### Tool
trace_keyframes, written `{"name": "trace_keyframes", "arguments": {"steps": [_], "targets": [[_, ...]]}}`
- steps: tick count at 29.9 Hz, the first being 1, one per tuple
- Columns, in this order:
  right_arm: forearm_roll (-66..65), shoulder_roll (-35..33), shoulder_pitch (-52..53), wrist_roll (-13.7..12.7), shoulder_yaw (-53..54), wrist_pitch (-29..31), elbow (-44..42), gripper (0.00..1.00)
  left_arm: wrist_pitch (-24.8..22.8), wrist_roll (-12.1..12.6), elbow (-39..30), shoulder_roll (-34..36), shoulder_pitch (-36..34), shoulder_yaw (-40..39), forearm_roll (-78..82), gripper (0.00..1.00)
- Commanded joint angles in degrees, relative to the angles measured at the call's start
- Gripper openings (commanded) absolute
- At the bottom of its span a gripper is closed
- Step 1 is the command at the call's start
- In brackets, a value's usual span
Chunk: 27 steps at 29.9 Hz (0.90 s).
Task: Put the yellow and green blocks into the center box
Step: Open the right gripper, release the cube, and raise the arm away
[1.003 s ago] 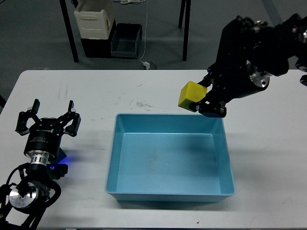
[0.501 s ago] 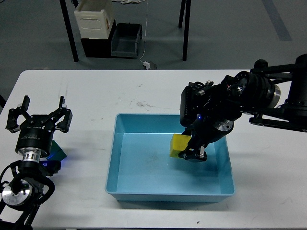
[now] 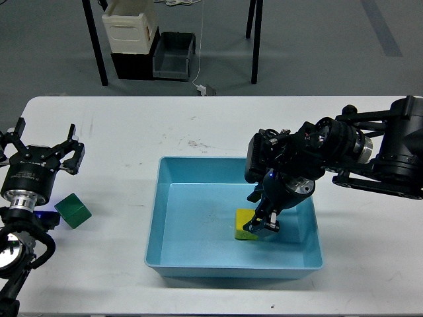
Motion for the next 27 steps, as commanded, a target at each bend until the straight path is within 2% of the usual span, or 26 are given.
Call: {"name": "trace_keyframes", "arguments": {"steps": [1, 3, 5, 8, 10, 11, 15, 20, 27], "targets": [[3.11, -0.44, -0.01, 0.0, 4.75, 0.0, -0.13, 0.97, -0.25, -0.56, 0.49, 4.43, -0.99, -0.16, 3.76, 1.0], [6.27, -2.01, -0.18, 0.0, 10.28, 0.0, -0.04, 0.97, -0.52, -0.73, 0.58, 6.89, -1.6, -0.68, 10.51, 1.0], [9.6, -3.77, -1.14, 0.0, 14.42, 0.0, 0.05, 0.97, -1.56, -2.39, 0.58, 9.09, -2.13, -1.12, 17.72, 1.0], [10.94, -3.78, -2.38, 0.0, 19.78, -1.89, 0.13, 0.97, -4.81, -8.36, 0.58, 12.78, -2.83, -2.26, 27.66, 1.0], [11.73, -3.69, -3.25, 0.0, 23.3, -3.47, 0.31, 0.97, -6.57, -14.68, 0.49, 15.5, -3.18, -2.79, 33.99, 1.0], [11.73, -3.78, -4.48, 0.0, 25.06, -4.87, 0.4, 0.97, -7.02, -15.73, 0.49, 16.99, -3.71, -2.79, 37.67, 1.0], [11.73, -3.43, -11.59, 0.0, 32.7, -12.95, 0.22, 0.97, -6.06, -15.73, 0.76, 20.78, -6.87, -2.71, 55.42, 1.0], [11.91, -1.85, -22.92, 0.0, 43.33, -21.22, 0.92, 0.98, -3.77, -15.73, 1.37, 21.22, -9.77, -2.62, 74.85, 1.0], [23.31, -1.14, -39.1, -3.47, 62.76, -22.03, 7.68, 0.99, -4.29, -15.73, -0.03, 27.72, -10.04, -1.57, 91.92, 1.0]]}}
